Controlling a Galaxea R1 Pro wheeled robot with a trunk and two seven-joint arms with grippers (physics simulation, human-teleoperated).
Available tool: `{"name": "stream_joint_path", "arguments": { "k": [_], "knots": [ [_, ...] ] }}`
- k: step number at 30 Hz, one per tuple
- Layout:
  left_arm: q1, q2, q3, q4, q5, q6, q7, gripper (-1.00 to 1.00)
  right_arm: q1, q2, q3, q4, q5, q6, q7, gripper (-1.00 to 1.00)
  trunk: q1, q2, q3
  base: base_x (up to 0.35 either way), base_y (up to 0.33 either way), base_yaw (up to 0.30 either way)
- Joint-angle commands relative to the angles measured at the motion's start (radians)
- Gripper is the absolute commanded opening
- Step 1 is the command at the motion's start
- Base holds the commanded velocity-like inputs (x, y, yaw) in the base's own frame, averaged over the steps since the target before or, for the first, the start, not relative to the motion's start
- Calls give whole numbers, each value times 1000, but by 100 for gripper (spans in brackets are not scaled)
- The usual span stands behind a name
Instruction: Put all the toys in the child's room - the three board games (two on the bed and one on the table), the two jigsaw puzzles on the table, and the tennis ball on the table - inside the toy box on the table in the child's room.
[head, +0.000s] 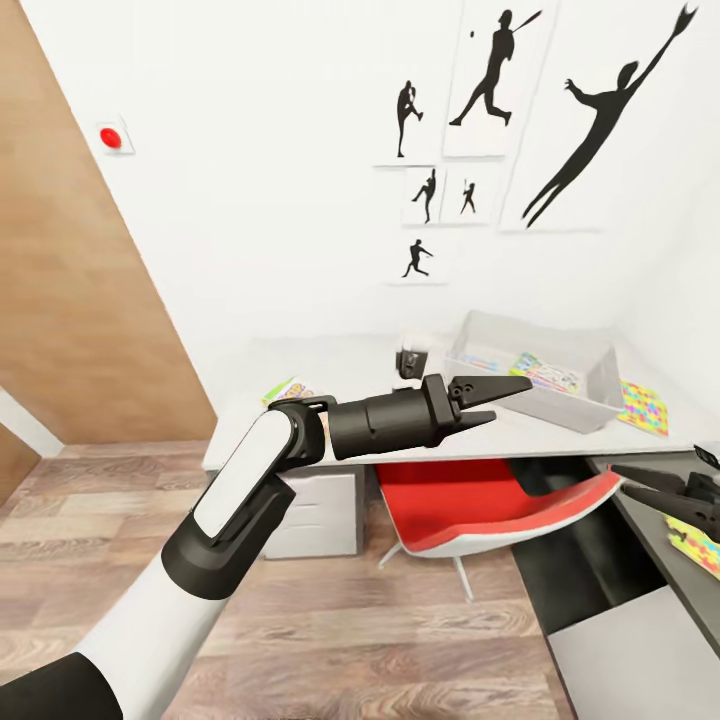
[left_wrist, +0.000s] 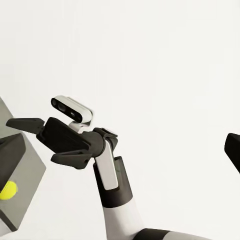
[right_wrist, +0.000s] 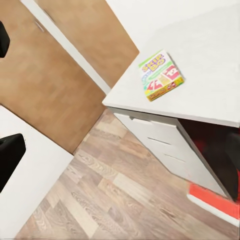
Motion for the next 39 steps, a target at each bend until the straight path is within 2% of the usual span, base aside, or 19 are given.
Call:
{"name": "stream_joint_path", "arguments": {
  "k": [1, 16, 39],
  "knots": [
    [-1, -1, 0, 0, 11, 2, 9, 100, 0, -1, -1, 0, -4, 6, 0, 100, 1, -2, -2, 0, 23, 291],
    [-1, 0, 0, 0, 11, 2, 8, 100, 0, -1, -2, 0, -4, 6, -1, 100, 1, -2, -2, 0, 186, 239],
    [-1, -1, -1, 0, 11, 2, 8, 100, 0, -1, -2, 1, -2, 6, -6, 100, 1, -2, -2, 4, 282, 32]
  ]
}}
